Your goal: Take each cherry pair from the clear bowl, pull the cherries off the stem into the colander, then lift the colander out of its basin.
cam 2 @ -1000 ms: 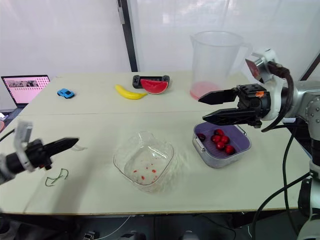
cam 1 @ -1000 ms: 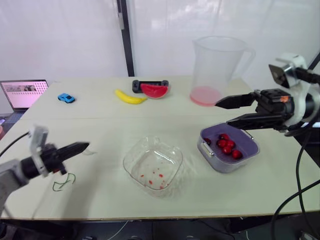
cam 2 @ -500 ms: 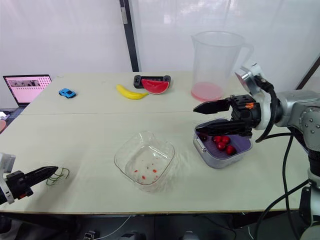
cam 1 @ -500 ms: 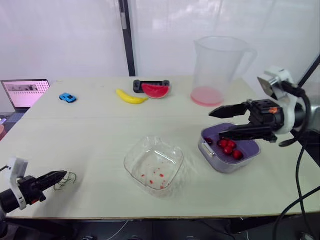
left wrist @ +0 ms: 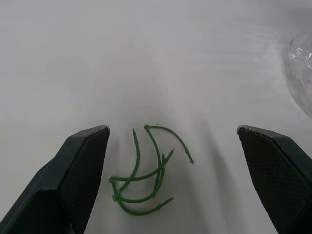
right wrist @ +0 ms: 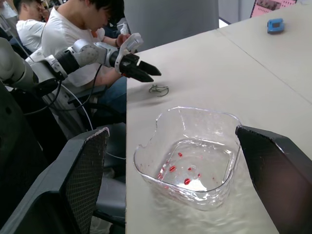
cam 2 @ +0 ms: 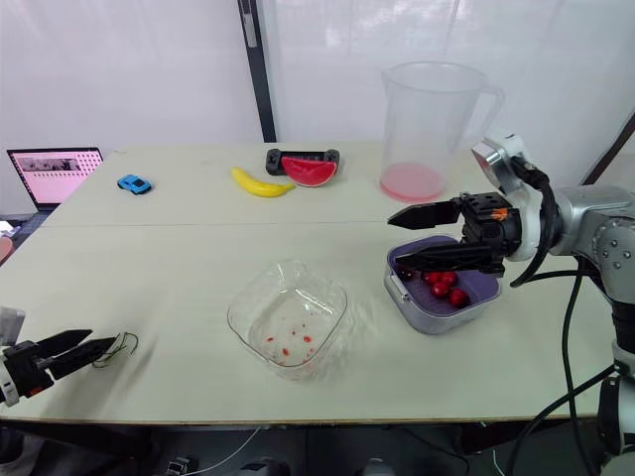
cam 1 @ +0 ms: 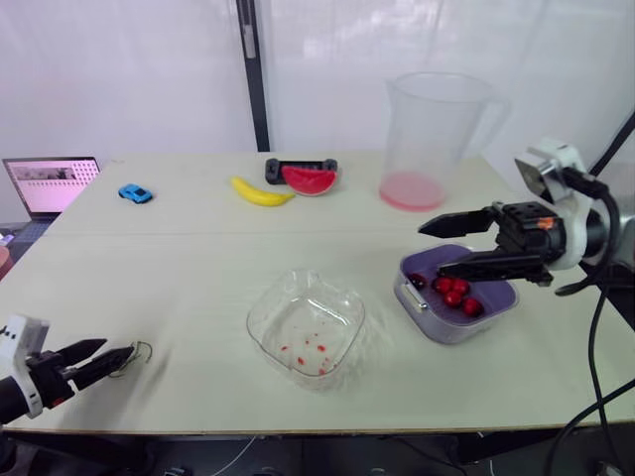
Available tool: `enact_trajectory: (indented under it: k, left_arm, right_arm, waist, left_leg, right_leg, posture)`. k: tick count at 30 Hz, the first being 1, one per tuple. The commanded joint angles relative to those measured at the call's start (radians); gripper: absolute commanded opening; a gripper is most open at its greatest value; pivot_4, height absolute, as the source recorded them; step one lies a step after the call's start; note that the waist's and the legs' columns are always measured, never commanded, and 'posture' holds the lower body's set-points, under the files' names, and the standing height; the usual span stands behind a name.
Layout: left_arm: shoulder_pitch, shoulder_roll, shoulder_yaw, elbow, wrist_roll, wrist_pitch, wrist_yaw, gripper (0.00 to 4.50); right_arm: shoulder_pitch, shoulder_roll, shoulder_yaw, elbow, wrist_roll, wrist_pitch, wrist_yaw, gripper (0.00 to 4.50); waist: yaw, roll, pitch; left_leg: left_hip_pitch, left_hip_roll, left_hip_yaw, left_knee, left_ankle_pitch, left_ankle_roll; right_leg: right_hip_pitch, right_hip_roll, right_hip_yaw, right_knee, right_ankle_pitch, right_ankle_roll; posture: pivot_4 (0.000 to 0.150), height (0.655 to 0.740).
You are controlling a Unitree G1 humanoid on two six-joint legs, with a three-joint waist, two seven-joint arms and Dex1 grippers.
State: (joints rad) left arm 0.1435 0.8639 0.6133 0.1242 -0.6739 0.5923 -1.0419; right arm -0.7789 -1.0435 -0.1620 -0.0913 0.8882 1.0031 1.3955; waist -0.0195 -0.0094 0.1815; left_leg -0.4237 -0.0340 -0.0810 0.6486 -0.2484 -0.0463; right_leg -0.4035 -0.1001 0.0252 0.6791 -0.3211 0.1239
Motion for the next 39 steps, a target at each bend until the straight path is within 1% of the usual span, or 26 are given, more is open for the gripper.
enact_trajectory:
  k: [1,5,8,11,16,18,22,25,28,30,33,35,37,39]
  left_arm:
    - [-0.039,0.036,0.063,-0.029,-0.033,-0.025,-0.031,4.41]
    - [-0.1,0.075,0.054,-0.098,-0.088,0.005,-0.085,4.41]
    - [-0.182,0.14,-0.021,-0.236,-0.172,0.08,-0.156,4.41]
    - [-0.273,0.166,-0.106,-0.314,-0.2,0.109,-0.175,4.41]
    - [-0.464,0.136,-0.27,-0.398,-0.195,0.109,-0.143,4.41]
    - [-0.53,0.119,-0.323,-0.41,-0.191,0.112,-0.14,4.41]
    - [-0.669,0.068,-0.43,-0.384,-0.168,0.112,-0.146,4.41]
    - [-0.729,0.028,-0.49,-0.348,-0.142,0.098,-0.165,4.41]
    - [-0.774,-0.008,-0.536,-0.296,-0.105,0.068,-0.193,4.41]
    - [-0.802,-0.027,-0.553,-0.262,-0.085,0.052,-0.208,4.41]
    - [-0.837,-0.039,-0.582,-0.222,-0.046,0.023,-0.24,4.41]
    - [-0.87,-0.05,-0.592,-0.189,-0.027,0.007,-0.254,4.41]
    - [-0.891,-0.059,-0.595,-0.168,-0.015,0.001,-0.261,4.41]
    - [-0.891,-0.063,-0.592,-0.159,-0.008,-0.002,-0.268,4.41]
  right_arm:
    - [-0.011,-0.028,-0.022,-0.011,0.015,0.012,-0.004,4.5]
    - [0.004,-0.038,-0.038,-0.036,0.029,0.043,-0.031,4.5]
    - [0.056,-0.049,-0.067,-0.09,0.032,0.061,-0.086,4.5]
    - [0.105,-0.056,-0.099,-0.144,0.041,0.09,-0.161,4.5]
    - [0.232,-0.067,-0.195,-0.256,0.014,0.109,-0.322,4.5]
    - [0.315,-0.081,-0.256,-0.298,-0.002,0.119,-0.369,4.5]
    - [0.561,-0.062,-0.469,-0.425,-0.038,0.184,-0.469,4.5]
    - [0.753,-0.02,-0.645,-0.536,-0.059,0.225,-0.492,4.5]
    - [0.896,0.018,-0.826,-0.613,-0.032,0.315,-0.493,4.5]
    - [0.991,0.048,-0.911,-0.66,-0.053,0.309,-0.487,4.5]
    - [1.104,0.086,-0.978,-0.695,-0.085,0.276,-0.486,4.5]
    - [1.141,0.102,-1.008,-0.704,-0.08,0.273,-0.488,4.5]
    - [1.154,0.1,-1.021,-0.712,-0.07,0.274,-0.494,4.5]
    - [1.106,0.095,-1.01,-0.72,-0.042,0.278,-0.531,4.5]
  waist:
    - [0.001,0.0,0.0]
    - [0.003,0.0,0.0]
    - [0.009,-0.001,0.0]
    - [0.006,0.0,0.0]
    - [0.002,0.0,0.0]
    - [0.003,0.0,0.0]
    - [0.009,-0.001,0.0]
    - [0.009,-0.001,0.0]
    - [0.007,-0.001,0.0]
    - [0.005,-0.001,0.0]
    - [0.006,-0.001,0.0]
    - [0.007,-0.001,0.0]
    - [0.007,-0.001,0.0]
    - [0.004,-0.001,0.0]
  left_leg:
    - [0.0,0.0,0.0,0.0,0.0,0.0]
    - [0.0,0.0,0.0,0.0,0.0,0.0]
    - [-0.001,0.0,-0.001,0.0,0.0,0.0]
    - [-0.001,-0.001,0.0,0.0,0.0,0.0]
    - [-0.001,-0.002,0.0,0.0,0.0,0.0]
    - [-0.001,-0.002,0.0,0.001,0.0,0.0]
    - [-0.001,-0.003,0.0,0.002,0.0,0.0]
    - [0.0,-0.003,0.0,0.002,-0.001,0.001]
    - [0.001,-0.003,0.0,0.002,-0.001,0.001]
    - [0.003,-0.003,0.0,0.002,-0.001,0.002]
    - [0.007,-0.002,0.0,0.001,-0.001,0.002]
    - [0.009,-0.002,0.0,0.001,-0.001,0.002]
    - [0.009,-0.002,0.0,0.001,-0.001,0.002]
    - [0.01,-0.002,-0.001,0.001,-0.001,0.002]
  right_leg:
    - [0.0,0.0,0.0,0.0,0.0,0.0]
    - [0.0,0.0,0.0,0.0,0.0,0.0]
    - [0.0,-0.001,-0.001,0.0,0.0,0.0]
    - [0.001,-0.002,-0.001,-0.001,0.0,0.0]
    - [0.0,0.001,-0.001,0.0,0.0,0.0]
    - [0.0,0.002,0.0,0.0,0.0,0.0]
    - [0.002,0.002,-0.001,0.001,0.0,0.0]
    - [0.004,0.002,-0.002,0.0,0.0,0.0]
    - [0.005,0.003,-0.001,0.0,0.0,0.0]
    - [0.007,0.003,-0.001,-0.001,0.0,0.0]
    - [0.012,0.004,-0.002,-0.005,0.0,0.0]
    - [0.015,0.004,-0.002,-0.007,0.0,0.0]
    - [0.016,0.004,-0.002,-0.008,0.0,0.0]
    - [0.017,0.004,-0.002,-0.008,0.0,0.0]
  posture:
    - [0.15,0.74]
    - [0.15,0.74]
    - [0.15,0.74]
    - [0.15,0.74]
    - [0.15,0.74]
    - [0.15,0.74]
    - [0.15,0.74]
    - [0.15,0.74]
    - [0.15,0.74]
    - [0.15,0.74]
    - [0.15,0.74]
    - [0.15,0.74]
    - [0.15,0.74]
    - [0.15,0.74]
